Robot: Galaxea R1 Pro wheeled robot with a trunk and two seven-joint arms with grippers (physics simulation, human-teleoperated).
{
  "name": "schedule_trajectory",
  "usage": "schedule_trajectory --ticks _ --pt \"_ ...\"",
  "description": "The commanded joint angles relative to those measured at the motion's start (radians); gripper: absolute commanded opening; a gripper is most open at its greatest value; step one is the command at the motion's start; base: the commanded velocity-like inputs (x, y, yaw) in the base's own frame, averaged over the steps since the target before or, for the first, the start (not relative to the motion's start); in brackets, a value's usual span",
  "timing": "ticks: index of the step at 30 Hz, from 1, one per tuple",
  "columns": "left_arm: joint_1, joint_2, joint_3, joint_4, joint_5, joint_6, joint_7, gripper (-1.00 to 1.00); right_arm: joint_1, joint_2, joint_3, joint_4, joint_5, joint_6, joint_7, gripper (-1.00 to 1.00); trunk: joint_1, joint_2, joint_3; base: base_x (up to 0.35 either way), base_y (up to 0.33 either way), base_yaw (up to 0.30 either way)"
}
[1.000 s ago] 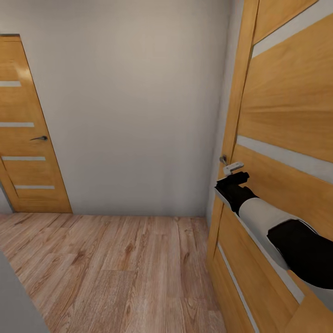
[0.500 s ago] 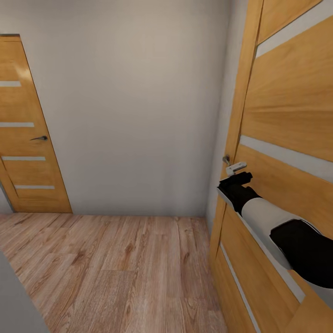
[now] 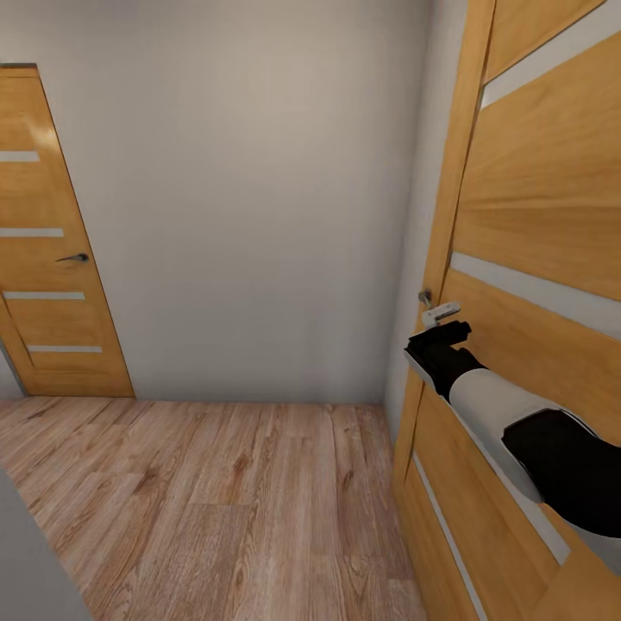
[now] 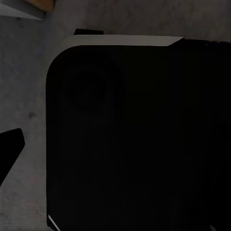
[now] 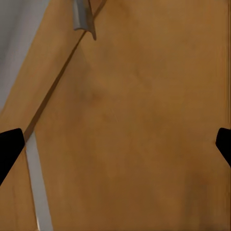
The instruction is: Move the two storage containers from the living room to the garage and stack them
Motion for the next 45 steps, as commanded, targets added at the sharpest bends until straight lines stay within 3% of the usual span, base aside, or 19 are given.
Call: schedule_trajectory --ticks 1,4,6,7,8,14,17,21,26,28,29,32,34,36,40,41,45 --pt "0.000 0.000 0.001 0.000 0.007 -0.002 -0.001 1.00 0.000 0.000 0.009 -0.002 -0.010 0.008 -0.015 1.00 0.000 -0.001 -0.001 0.000 0.000 0.000" --pt "0.000 0.000 0.001 0.000 0.007 -0.002 -0.001 1.00 0.000 0.016 0.009 -0.003 -0.010 0.011 -0.035 1.00 0.000 -0.001 -0.001 0.000 0.000 0.000" --pt "0.000 0.000 0.002 0.000 0.007 -0.002 -0.001 1.00 0.000 0.045 0.008 -0.003 -0.010 0.013 -0.052 1.00 0.000 -0.001 -0.001 0.000 0.000 0.000" --pt "0.000 0.000 0.002 0.000 0.007 -0.002 -0.001 1.00 0.000 0.073 0.007 -0.002 -0.010 0.013 -0.065 1.00 0.000 -0.001 -0.001 0.000 0.000 0.000" --pt "0.000 0.000 0.002 0.000 0.007 -0.002 -0.001 1.00 0.000 0.082 0.007 -0.002 -0.010 0.013 -0.068 1.00 0.000 -0.001 -0.001 0.000 0.000 0.000" --pt "0.000 0.000 0.002 0.000 0.007 -0.002 -0.001 1.00 0.000 0.201 0.001 -0.002 -0.014 0.010 -0.075 1.00 0.000 -0.001 -0.001 0.000 0.000 0.000" --pt "0.000 0.000 0.002 0.000 0.007 -0.002 0.000 1.00 0.008 0.205 0.000 0.000 -0.020 0.003 -0.068 1.00 0.000 -0.001 -0.001 0.000 0.000 0.000" --pt "0.000 0.000 0.002 0.000 0.008 -0.002 0.001 1.00 0.055 0.205 0.001 0.001 -0.066 -0.009 -0.056 1.00 0.000 -0.001 -0.001 0.000 0.000 0.000" --pt "0.000 0.000 0.002 0.000 0.008 -0.002 0.000 1.00 0.112 0.205 0.001 -0.001 -0.088 -0.052 0.028 1.00 0.000 -0.001 -0.001 0.000 0.000 0.000" --pt "0.000 0.000 0.002 0.000 0.008 -0.002 0.000 1.00 0.177 0.205 0.000 0.000 -0.091 -0.078 0.156 1.00 0.000 -0.001 -0.001 0.000 0.000 0.000" --pt "0.000 0.000 0.002 0.000 0.008 -0.002 0.000 1.00 0.192 0.205 0.000 0.000 -0.091 -0.082 0.179 1.00 0.000 -0.001 -0.001 0.000 0.000 0.000" --pt "0.000 0.000 0.002 0.000 0.008 -0.002 -0.001 1.00 0.312 0.205 0.000 0.003 -0.092 -0.138 0.308 1.00 0.000 -0.001 -0.001 0.000 0.000 0.000" --pt "0.000 0.000 0.002 0.000 0.008 -0.002 -0.001 1.00 0.373 0.205 0.000 0.004 -0.093 -0.171 0.342 1.00 0.000 -0.001 -0.001 0.000 0.000 0.000" --pt "0.000 0.000 0.002 0.000 0.008 -0.002 0.000 1.00 0.494 0.205 0.001 0.024 -0.089 -0.258 0.384 1.00 0.000 -0.001 -0.001 0.000 0.000 0.000" --pt "0.000 0.000 0.002 0.000 0.008 -0.002 0.000 1.00 0.581 0.205 0.001 0.093 -0.085 -0.350 0.404 1.00 0.000 -0.001 -0.001 0.000 0.000 0.000" --pt "0.000 0.000 0.002 0.000 0.008 -0.002 0.000 1.00 0.622 0.205 0.002 0.162 -0.083 -0.417 0.426 1.00 0.000 -0.001 -0.001 0.000 0.000 0.000" --pt "0.000 0.000 0.002 0.000 0.008 -0.002 -0.001 1.00 0.657 0.205 0.003 0.242 -0.085 -0.510 0.506 1.00 0.000 -0.001 -0.001 0.000 0.000 0.000"
